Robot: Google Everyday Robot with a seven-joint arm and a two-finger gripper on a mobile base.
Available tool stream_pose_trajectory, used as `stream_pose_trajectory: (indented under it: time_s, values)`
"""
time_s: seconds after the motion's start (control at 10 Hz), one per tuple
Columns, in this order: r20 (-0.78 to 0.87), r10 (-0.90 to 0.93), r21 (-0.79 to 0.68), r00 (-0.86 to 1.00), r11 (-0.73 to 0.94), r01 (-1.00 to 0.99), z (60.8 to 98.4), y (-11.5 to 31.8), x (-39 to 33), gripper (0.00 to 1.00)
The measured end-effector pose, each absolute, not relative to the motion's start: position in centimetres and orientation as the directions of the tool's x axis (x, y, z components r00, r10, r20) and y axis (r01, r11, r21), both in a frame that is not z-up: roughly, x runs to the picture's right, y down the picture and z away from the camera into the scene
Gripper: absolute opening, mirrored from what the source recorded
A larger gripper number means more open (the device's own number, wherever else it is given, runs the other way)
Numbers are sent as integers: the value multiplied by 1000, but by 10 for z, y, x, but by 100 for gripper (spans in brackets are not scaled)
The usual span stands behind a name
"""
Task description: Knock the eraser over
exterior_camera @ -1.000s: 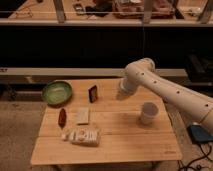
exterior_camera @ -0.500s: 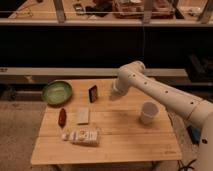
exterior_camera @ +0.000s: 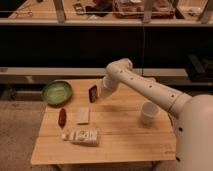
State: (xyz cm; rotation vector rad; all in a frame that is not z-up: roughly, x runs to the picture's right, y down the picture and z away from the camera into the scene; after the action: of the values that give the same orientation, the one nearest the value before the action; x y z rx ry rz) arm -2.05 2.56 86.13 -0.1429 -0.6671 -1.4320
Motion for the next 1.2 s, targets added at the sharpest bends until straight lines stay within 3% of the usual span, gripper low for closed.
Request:
stream_pose_trajectory:
  time_s: [0.8,1.2]
  values:
    - [351,-932,435,-86,80,897,865,-17,-108,0]
    - [333,-941,490,-51,127,862,863,-23,-84,0]
